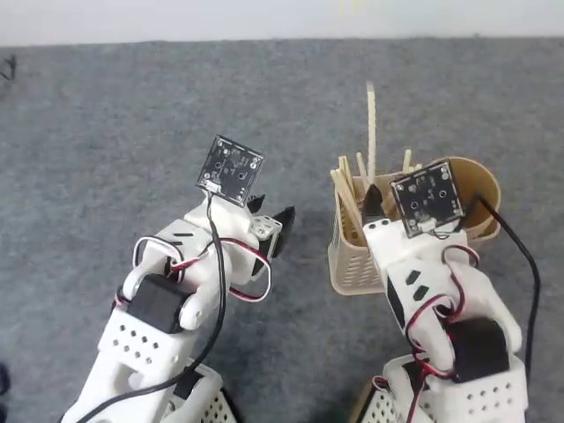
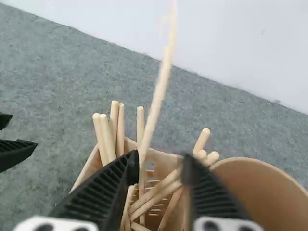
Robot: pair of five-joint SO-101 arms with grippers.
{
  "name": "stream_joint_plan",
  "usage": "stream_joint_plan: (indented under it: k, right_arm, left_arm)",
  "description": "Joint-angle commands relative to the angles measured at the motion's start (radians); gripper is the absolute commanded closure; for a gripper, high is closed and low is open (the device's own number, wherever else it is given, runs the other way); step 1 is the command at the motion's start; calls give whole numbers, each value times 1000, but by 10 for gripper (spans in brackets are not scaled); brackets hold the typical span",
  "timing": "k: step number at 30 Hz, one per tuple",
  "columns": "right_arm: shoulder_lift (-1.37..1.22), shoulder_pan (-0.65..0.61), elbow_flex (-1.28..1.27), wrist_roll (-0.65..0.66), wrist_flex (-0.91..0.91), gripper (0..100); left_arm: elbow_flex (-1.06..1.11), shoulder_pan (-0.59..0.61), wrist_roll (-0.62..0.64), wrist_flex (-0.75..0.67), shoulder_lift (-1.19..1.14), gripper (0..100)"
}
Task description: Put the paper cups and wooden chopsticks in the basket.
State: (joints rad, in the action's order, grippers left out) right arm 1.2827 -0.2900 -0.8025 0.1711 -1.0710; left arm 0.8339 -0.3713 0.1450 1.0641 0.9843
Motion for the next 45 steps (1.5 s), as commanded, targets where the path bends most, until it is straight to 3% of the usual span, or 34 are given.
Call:
stream_joint_plan:
  k: [1, 11, 14, 17, 20, 24, 27, 30, 35, 45]
  right_arm:
    - [12, 16, 9, -8, 25, 718]
    - [8, 18, 219, 3, -27, 718]
    - [7, 33, 358, 72, -97, 718]
    - [-22, 133, 463, 130, -154, 718]
    - [-99, 332, 526, 133, -196, 718]
    - [-208, 556, 546, 133, -205, 723]
    - [-268, 642, 551, 135, -234, 785]
    - [-297, 685, 551, 140, -263, 844]
    - [-314, 696, 606, 141, -309, 819]
    - [-591, 509, 838, 133, -553, 808]
  left_arm:
    - [-2, -6, -9, -25, -3, 855]
    - [-177, -6, -12, -25, -3, 855]
    - [-259, 43, -8, -3, -2, 855]
    - [-306, 175, -8, 0, -2, 855]
    - [-288, 255, -5, -40, -5, 855]
    - [-211, 135, 81, -100, -9, 855]
    - [-148, 2, 170, -216, -12, 855]
    - [-101, -78, 169, -276, -14, 855]
    - [-36, -100, 164, -281, -77, 855]
    - [-21, -106, 175, -267, -224, 855]
